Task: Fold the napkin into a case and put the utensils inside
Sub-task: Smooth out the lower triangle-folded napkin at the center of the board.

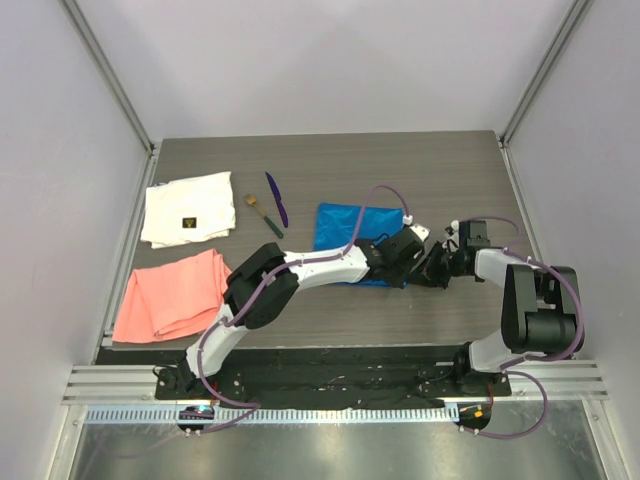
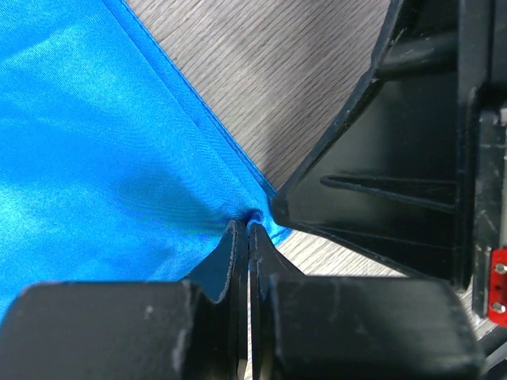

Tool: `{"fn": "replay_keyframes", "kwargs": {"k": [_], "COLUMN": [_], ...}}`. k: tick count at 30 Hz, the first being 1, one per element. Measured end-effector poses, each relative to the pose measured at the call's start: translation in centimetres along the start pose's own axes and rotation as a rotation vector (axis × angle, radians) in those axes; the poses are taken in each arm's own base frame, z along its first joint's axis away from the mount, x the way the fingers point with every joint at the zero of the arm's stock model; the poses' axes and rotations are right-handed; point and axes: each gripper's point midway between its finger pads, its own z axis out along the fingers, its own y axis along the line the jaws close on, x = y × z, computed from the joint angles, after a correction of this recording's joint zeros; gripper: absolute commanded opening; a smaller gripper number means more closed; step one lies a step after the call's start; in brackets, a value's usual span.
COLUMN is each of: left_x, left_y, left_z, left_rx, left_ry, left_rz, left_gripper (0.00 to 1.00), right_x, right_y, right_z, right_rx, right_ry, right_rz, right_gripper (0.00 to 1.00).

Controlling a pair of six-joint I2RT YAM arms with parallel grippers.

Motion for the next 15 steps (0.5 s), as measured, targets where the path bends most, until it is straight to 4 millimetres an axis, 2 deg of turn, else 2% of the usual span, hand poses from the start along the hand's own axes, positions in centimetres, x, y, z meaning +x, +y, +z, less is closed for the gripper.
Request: {"fn": "replay_keyframes", "kwargs": {"k": [15], "left_x": [-0.35], "left_y": [-0.69], "left_z": [-0.71], "left_rx": [0.048], "left_ry": [0.008], "left_rz": [-0.029], "left_gripper": [0.0], "right_x": [0.28], "right_y": [-0.16], "right_z": [0.81], "right_rx": [-0.022], "right_ry": [-0.002], "right_rz": [0.005], "right_gripper": [0.01]}}
